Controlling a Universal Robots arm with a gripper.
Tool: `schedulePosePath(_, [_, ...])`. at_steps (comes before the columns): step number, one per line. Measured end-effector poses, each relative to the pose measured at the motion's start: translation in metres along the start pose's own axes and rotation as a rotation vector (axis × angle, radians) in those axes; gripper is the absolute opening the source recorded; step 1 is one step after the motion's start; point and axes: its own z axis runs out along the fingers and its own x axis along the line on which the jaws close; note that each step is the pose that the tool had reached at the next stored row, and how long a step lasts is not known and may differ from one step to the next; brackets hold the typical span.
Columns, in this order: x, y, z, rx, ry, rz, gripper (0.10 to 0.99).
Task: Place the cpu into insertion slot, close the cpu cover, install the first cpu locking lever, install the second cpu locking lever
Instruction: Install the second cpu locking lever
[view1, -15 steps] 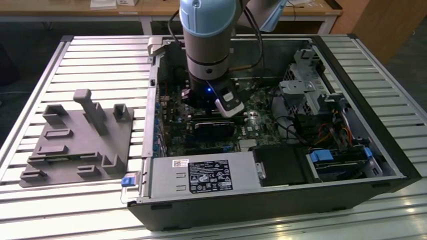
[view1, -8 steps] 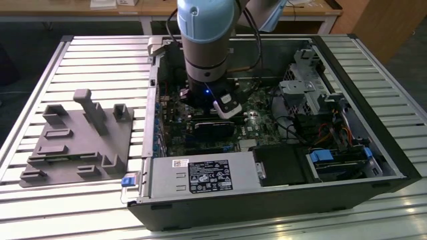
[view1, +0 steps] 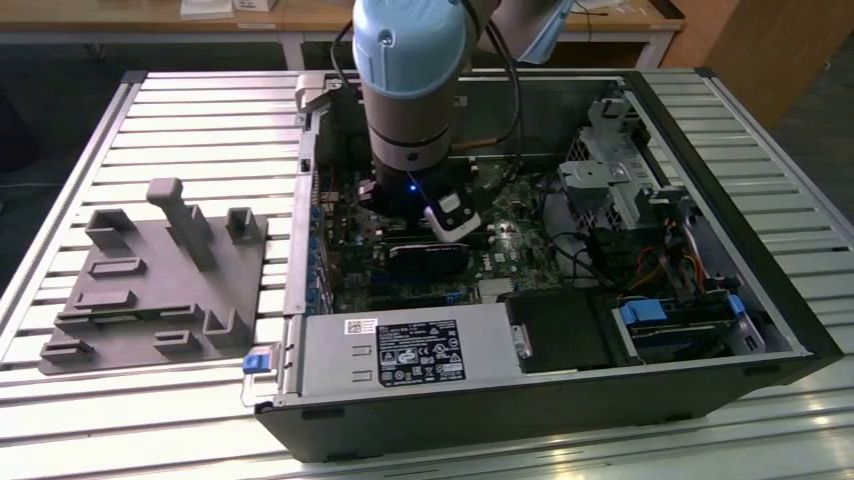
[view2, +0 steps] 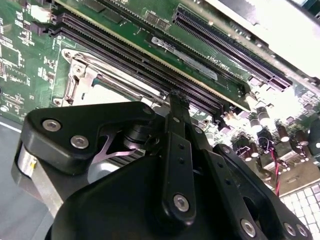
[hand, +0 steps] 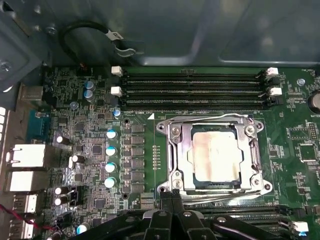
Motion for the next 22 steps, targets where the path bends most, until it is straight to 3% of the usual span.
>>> schedulePosePath(7, [0.0006, -0.0008, 0.0027, -0.012, 0.0006, 0.001, 0.106])
schedulePosePath(12, [0.0009, -0.0013, 0.0049, -0.027, 0.0005, 0.001, 0.106])
schedulePosePath(22, [0.0025, -0.002, 0.007, -0.028, 0.0008, 0.001, 0.106])
